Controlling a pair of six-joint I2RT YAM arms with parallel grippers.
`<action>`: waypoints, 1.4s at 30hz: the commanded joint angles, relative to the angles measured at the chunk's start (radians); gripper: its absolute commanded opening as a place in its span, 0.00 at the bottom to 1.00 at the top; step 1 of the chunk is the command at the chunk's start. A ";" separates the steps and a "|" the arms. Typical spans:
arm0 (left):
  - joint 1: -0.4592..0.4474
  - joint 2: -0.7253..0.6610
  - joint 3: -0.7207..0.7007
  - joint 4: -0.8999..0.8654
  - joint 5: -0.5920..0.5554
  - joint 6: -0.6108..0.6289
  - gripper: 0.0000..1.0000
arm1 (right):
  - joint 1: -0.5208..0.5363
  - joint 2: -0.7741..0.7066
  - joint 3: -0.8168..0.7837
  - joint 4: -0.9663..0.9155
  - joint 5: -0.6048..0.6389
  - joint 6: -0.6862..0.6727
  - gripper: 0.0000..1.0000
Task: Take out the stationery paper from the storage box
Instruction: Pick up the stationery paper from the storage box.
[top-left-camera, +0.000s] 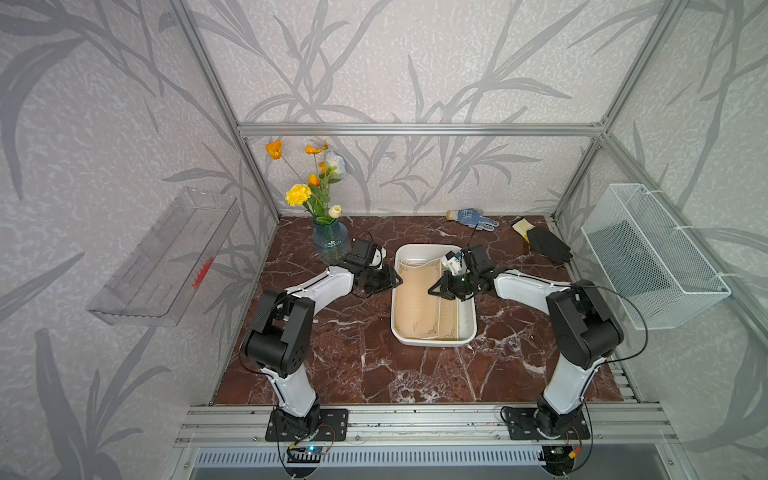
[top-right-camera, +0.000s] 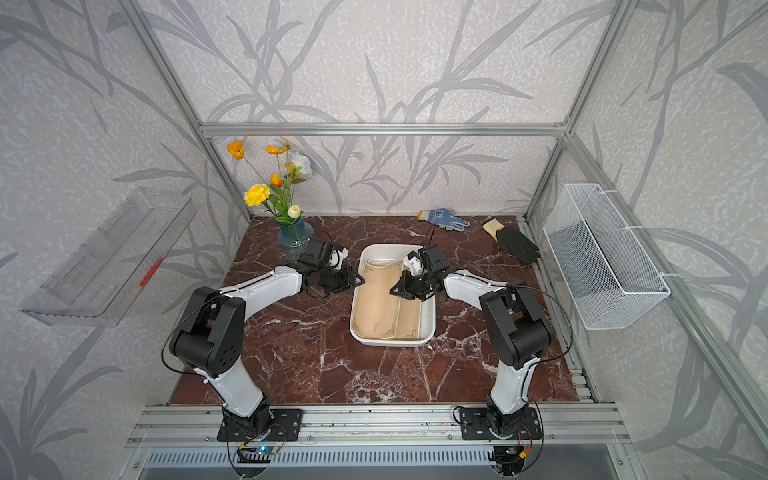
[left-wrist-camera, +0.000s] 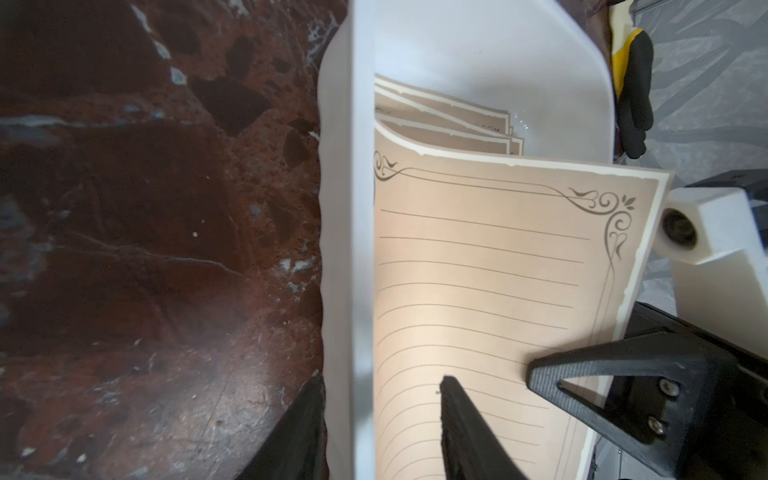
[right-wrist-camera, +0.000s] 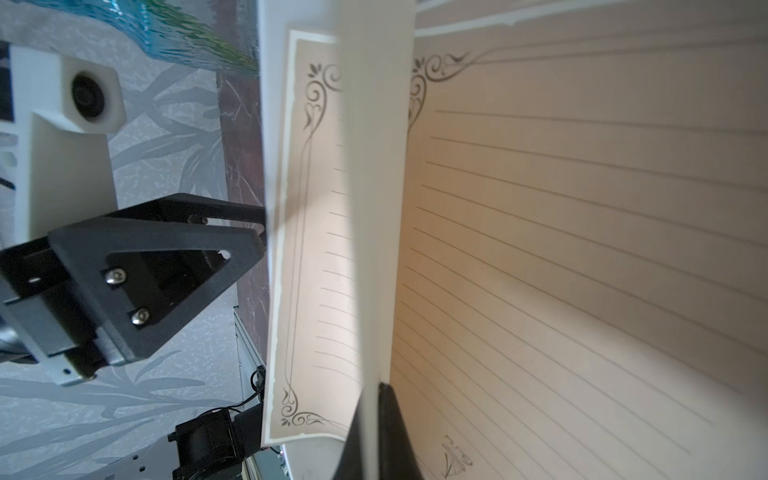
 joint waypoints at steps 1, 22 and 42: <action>-0.002 -0.082 0.027 -0.046 -0.036 0.035 0.46 | -0.004 -0.103 0.050 -0.103 0.011 -0.087 0.00; 0.248 -0.383 -0.095 0.388 0.719 -0.196 0.69 | 0.018 -0.451 0.087 0.198 -0.287 0.101 0.00; 0.232 -0.520 -0.180 0.517 0.718 -0.267 0.40 | 0.035 -0.438 0.036 0.346 -0.336 0.231 0.00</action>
